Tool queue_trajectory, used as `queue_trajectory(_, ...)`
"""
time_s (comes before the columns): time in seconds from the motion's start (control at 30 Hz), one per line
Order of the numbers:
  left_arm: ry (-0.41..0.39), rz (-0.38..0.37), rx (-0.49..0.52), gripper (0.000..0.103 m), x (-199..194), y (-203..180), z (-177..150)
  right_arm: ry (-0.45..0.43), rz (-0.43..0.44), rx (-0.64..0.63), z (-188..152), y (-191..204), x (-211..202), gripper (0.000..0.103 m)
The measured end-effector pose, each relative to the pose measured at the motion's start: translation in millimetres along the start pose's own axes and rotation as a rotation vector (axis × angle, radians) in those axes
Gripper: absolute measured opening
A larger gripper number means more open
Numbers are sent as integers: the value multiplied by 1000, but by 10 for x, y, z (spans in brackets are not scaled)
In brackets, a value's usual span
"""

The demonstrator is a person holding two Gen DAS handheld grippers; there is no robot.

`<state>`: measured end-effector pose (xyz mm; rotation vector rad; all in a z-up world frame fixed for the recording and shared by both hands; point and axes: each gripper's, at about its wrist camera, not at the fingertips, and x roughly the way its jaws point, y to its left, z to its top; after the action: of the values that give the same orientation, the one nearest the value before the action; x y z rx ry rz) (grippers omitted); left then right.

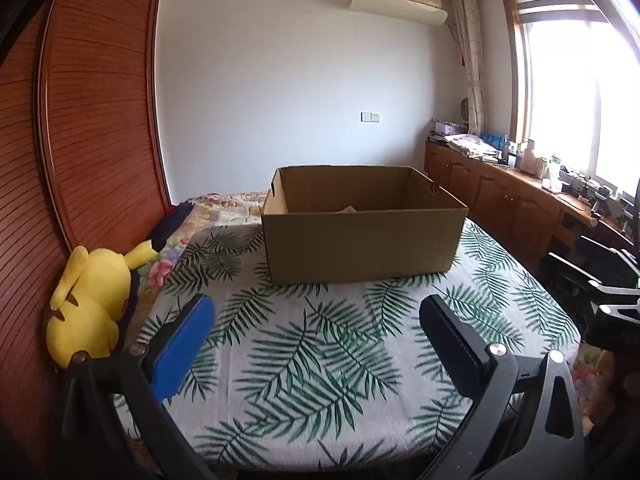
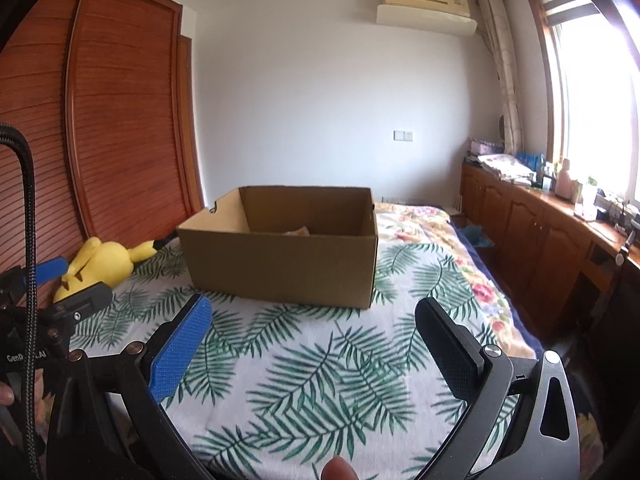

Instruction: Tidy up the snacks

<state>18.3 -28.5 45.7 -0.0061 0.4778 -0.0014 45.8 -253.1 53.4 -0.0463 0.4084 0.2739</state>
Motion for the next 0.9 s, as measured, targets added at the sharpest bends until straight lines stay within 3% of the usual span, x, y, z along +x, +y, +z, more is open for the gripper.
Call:
queue_trajectory(0.37, -1, 0, -4, 103, -206, 19, -87, -7, -10, 10, -135, 17, -226, 103)
queue_trajectory(0.9, -5, -1, -5, 103, -212, -1, -115, -9, -21, 15, -177, -5, -237, 103)
